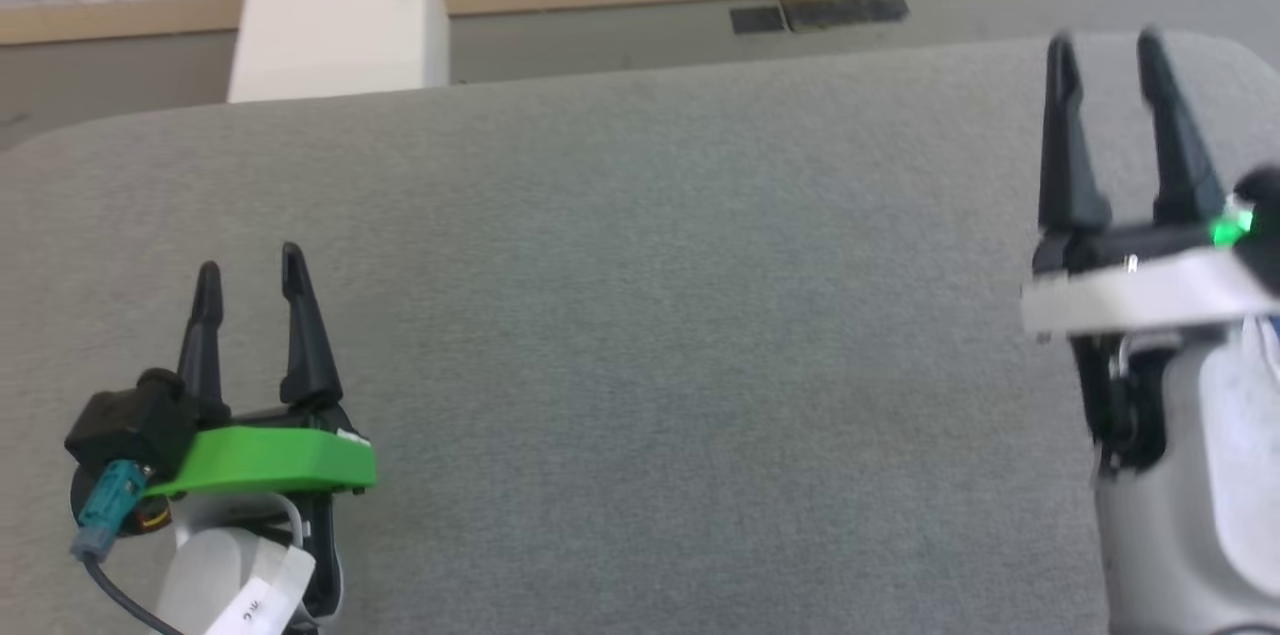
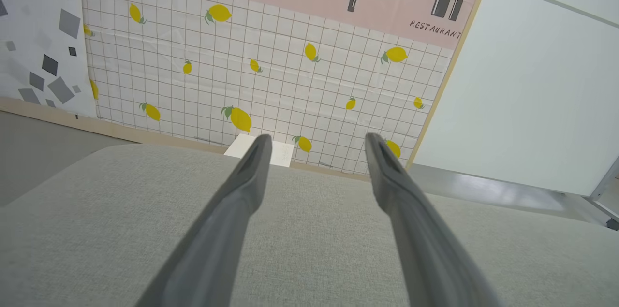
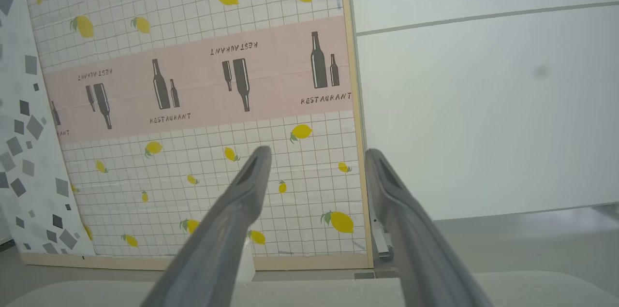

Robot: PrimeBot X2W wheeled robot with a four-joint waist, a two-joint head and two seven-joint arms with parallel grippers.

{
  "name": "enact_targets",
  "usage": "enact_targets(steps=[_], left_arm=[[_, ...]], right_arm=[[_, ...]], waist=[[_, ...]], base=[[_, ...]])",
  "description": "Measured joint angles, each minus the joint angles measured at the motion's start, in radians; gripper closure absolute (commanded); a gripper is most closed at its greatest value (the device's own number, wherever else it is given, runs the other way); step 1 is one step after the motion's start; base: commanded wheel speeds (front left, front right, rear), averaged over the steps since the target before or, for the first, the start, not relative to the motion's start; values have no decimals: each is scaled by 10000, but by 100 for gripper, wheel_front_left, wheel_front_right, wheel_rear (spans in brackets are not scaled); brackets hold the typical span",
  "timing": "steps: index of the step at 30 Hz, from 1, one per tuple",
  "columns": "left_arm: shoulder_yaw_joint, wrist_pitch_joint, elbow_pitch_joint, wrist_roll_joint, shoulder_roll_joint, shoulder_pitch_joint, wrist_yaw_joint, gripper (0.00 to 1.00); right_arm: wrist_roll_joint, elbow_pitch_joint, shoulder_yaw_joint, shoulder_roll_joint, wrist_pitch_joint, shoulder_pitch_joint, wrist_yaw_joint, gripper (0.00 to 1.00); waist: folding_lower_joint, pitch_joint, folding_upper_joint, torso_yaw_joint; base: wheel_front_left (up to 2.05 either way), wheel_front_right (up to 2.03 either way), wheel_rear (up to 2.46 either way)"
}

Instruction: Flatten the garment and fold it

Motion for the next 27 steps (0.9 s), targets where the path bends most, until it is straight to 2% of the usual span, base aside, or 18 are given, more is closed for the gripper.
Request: enact_targets(steps=[3, 7, 17, 27], left_arm=[[-56, 0, 155, 54, -75, 140, -12, 0], [-211, -6, 512, 272, -79, 229, -90, 0], [-853, -8, 1122, 999, -58, 407, -130, 0], [-1087, -8, 1417, 1283, -27, 533, -142, 0]], right_arm=[[-121, 8, -61, 59, -148, 822, -2, 0], [272, 263, 40, 67, -230, 1726, -2, 0], [-90, 533, 205, 86, -222, 2980, 0, 0], [-341, 656, 48, 84, 232, 3430, -2, 0]], waist=[[0, -259, 0, 271], [0, -574, 0, 583], [0, -1208, 0, 1036], [0, -1289, 0, 884]], base=[[0, 0, 0], [0, 0, 0], [0, 0, 0], [0, 0, 0]])
